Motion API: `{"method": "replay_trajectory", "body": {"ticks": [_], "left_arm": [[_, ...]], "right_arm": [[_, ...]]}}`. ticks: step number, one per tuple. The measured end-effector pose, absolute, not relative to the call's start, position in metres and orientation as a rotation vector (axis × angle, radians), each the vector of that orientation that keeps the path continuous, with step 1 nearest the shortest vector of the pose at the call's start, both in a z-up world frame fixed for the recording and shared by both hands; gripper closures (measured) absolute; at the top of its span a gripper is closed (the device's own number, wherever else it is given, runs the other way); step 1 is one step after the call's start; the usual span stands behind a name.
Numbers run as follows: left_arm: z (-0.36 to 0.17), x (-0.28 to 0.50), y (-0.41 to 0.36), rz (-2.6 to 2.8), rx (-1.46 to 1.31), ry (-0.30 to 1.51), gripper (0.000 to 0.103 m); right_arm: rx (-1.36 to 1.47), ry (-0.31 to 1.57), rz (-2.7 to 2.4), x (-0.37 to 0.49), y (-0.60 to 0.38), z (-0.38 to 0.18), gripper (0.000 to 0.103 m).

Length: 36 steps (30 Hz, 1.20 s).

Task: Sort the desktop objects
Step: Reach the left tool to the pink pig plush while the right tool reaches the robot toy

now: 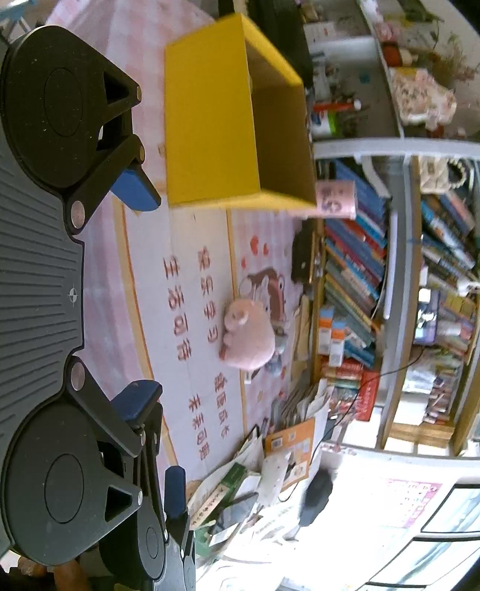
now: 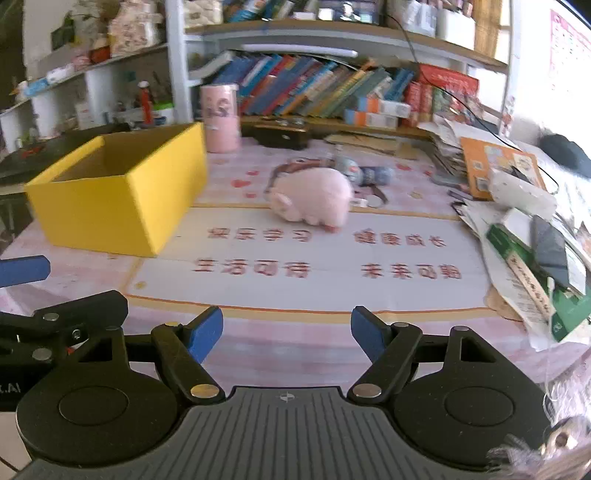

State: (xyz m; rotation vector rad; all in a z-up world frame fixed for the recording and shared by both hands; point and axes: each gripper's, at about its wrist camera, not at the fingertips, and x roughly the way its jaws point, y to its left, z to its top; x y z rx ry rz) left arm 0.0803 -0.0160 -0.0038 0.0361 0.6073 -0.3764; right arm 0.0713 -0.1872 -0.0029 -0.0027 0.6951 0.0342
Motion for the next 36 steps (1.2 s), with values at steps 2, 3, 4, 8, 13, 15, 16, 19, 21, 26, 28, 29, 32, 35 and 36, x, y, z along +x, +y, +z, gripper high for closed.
{"method": "replay_trajectory", "body": {"ticks": [2, 3, 4, 8, 13, 15, 16, 19, 21, 26, 28, 29, 32, 35, 36], "left_arm": [[-0.006, 0.089, -0.028, -0.388, 0.04, 0.612, 0.004], [-0.007, 0.094, -0.035, -0.391, 0.042, 0.617, 0.004], [-0.008, 0.099, -0.041, -0.393, 0.043, 0.622, 0.004], [-0.011, 0.12, -0.067, -0.388, 0.048, 0.645, 0.004], [-0.009, 0.142, -0.095, -0.374, 0.049, 0.642, 0.004], [-0.009, 0.152, -0.105, -0.358, 0.041, 0.652, 0.004], [-0.009, 0.157, -0.11, -0.349, 0.039, 0.657, 0.004], [-0.01, 0.171, -0.126, -0.315, 0.032, 0.669, 0.004], [-0.008, 0.18, -0.137, -0.304, 0.032, 0.661, 0.004], [-0.007, 0.197, -0.158, -0.27, 0.034, 0.653, 0.004], [-0.007, 0.204, -0.163, -0.244, 0.031, 0.651, 0.004], [-0.006, 0.208, -0.166, -0.228, 0.029, 0.651, 0.004], [-0.005, 0.216, -0.172, -0.217, 0.02, 0.644, 0.004], [-0.008, 0.227, -0.18, -0.208, 0.038, 0.643, 0.004], [-0.009, 0.231, -0.183, -0.205, 0.05, 0.642, 0.003]], "right_arm": [[0.001, 0.701, 0.019, 0.078, -0.2, -0.004, 0.028], [0.004, 0.705, 0.015, 0.083, -0.206, -0.005, 0.028], [0.007, 0.71, 0.011, 0.088, -0.212, -0.007, 0.028], [0.013, 0.73, 0.007, 0.109, -0.237, -0.01, 0.028], [0.022, 0.732, 0.007, 0.136, -0.268, -0.008, 0.028], [0.024, 0.728, 0.008, 0.147, -0.28, -0.007, 0.028], [0.024, 0.725, 0.009, 0.153, -0.285, -0.006, 0.028], [0.025, 0.714, 0.014, 0.168, -0.304, -0.002, 0.028], [0.027, 0.712, 0.019, 0.178, -0.315, 0.0, 0.028], [0.03, 0.707, 0.046, 0.207, -0.339, 0.001, 0.028], [0.023, 0.701, 0.062, 0.216, -0.345, 0.003, 0.028], [0.02, 0.693, 0.073, 0.221, -0.348, 0.004, 0.028], [0.025, 0.672, 0.083, 0.234, -0.356, 0.005, 0.028], [0.038, 0.656, 0.08, 0.247, -0.363, 0.005, 0.028], [0.04, 0.653, 0.081, 0.25, -0.365, 0.005, 0.028]]}}
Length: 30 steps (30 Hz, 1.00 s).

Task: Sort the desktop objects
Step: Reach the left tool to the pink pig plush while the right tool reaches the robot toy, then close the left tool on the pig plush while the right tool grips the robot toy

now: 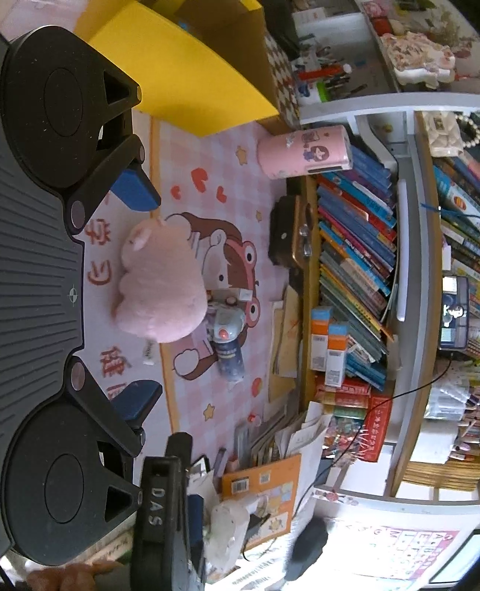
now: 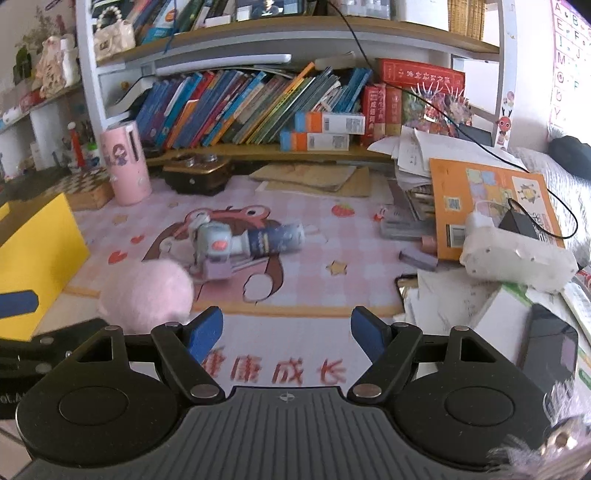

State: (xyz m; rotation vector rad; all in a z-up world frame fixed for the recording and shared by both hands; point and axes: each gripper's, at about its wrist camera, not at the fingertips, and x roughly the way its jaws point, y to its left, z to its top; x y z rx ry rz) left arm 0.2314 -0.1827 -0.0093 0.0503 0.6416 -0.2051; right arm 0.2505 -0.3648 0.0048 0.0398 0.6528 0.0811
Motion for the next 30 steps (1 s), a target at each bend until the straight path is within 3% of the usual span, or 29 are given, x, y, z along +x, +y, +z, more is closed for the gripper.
{"method": "replay_trajectory", "body": {"ticks": [21, 30], "left_arm": [[-0.067, 0.319, -0.207, -0.14, 0.178, 0.76, 0.001], [-0.057, 0.316, -0.185, -0.145, 0.116, 0.779, 0.013]], "right_arm": [[0.061, 0.643, 0.116, 0.302, -0.372, 0.0, 0.028], [0.074, 0.64, 0.146, 0.311, -0.365, 0.001, 0.028]]}}
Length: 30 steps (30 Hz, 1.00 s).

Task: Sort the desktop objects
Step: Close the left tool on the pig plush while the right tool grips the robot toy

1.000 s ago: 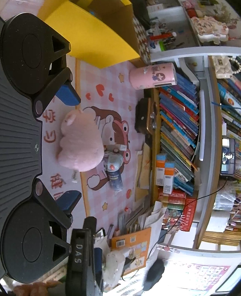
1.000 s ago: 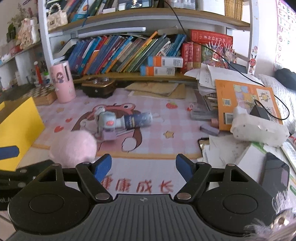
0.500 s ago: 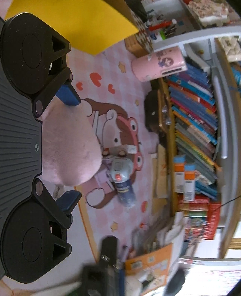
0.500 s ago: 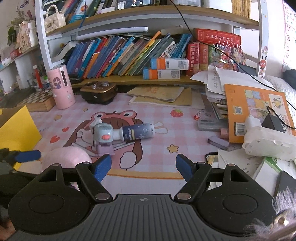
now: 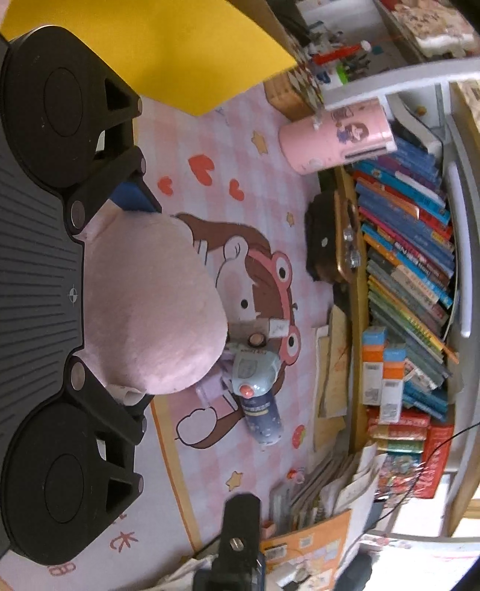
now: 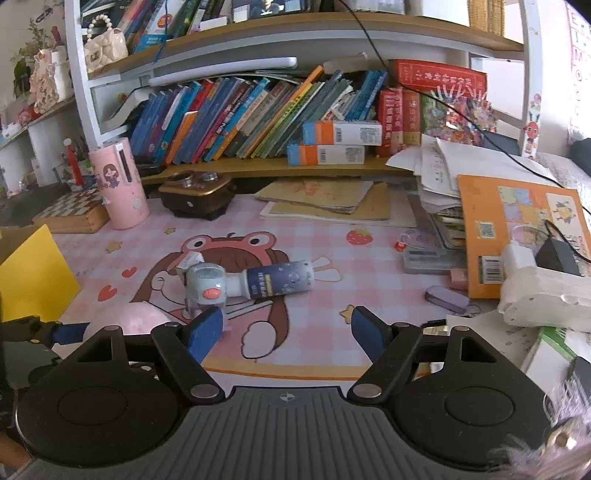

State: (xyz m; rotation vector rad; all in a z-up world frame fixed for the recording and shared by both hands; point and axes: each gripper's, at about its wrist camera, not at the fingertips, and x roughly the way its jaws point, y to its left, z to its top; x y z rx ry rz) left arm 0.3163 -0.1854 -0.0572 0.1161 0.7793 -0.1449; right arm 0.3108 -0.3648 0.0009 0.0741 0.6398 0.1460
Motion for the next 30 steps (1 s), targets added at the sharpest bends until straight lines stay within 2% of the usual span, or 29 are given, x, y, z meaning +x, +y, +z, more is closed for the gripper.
{"method": "replay_trajectory", "body": {"ticks": [5, 14, 17, 21, 26, 30], "left_arm": [[-0.039, 0.299, -0.159, -0.119, -0.005, 0.804, 0.013], [0.002, 0.255, -0.128, -0.076, -0.138, 0.689, 0.013], [0.005, 0.249, -0.129, -0.079, -0.123, 0.679, 0.013], [0.009, 0.238, -0.126, -0.089, -0.127, 0.677, 0.013], [0.011, 0.224, -0.123, -0.06, -0.134, 0.673, 0.013], [0.011, 0.215, -0.119, -0.03, -0.143, 0.667, 0.013]], "right_arm": [[0.084, 0.659, 0.191, 0.321, -0.354, -0.004, 0.028], [0.084, 0.703, 0.293, 0.356, -0.322, -0.021, 0.028], [0.071, 0.73, 0.314, 0.368, -0.309, -0.033, 0.033], [0.032, 0.748, 0.312, 0.381, -0.292, -0.048, 0.044], [0.008, 0.748, 0.288, 0.395, -0.286, -0.059, 0.047], [0.003, 0.751, 0.298, 0.402, -0.284, -0.066, 0.059]]}}
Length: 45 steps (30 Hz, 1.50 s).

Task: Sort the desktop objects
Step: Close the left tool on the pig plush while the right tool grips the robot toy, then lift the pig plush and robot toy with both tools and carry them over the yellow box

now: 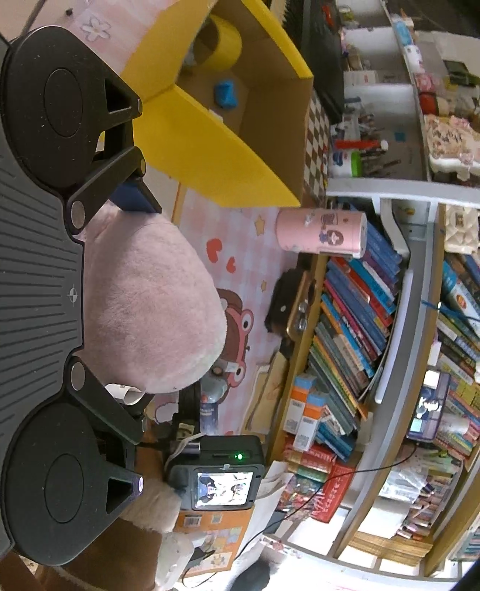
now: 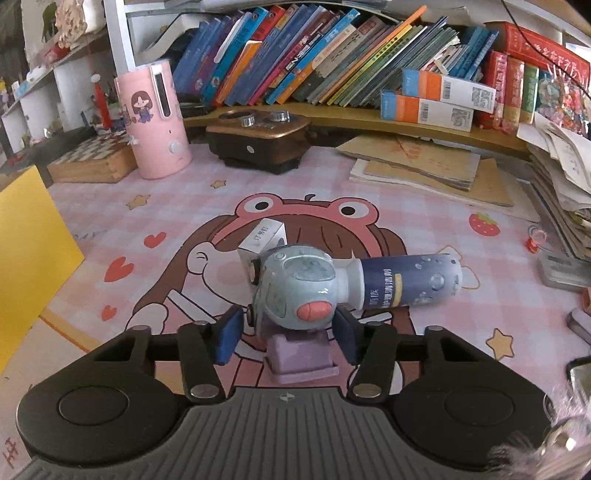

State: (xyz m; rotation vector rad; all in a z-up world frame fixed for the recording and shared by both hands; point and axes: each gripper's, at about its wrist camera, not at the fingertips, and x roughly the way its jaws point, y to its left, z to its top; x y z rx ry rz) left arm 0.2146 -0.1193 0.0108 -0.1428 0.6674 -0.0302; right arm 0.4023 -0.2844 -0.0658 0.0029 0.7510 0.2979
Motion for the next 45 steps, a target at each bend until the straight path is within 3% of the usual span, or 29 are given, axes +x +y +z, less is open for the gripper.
{"method": "replay_trajectory", "body": {"ticks": [22, 45], "left_arm": [[0.015, 0.196, -0.119, -0.127, -0.206, 0.633, 0.013], [0.011, 0.128, -0.042, -0.236, -0.232, 0.642, 0.013]], "right_arm": [[0.059, 0.772, 0.49, 0.294, -0.32, 0.003, 0.062], [-0.016, 0.766, 0.414, 0.185, -0.241, 0.016, 0.062]]}}
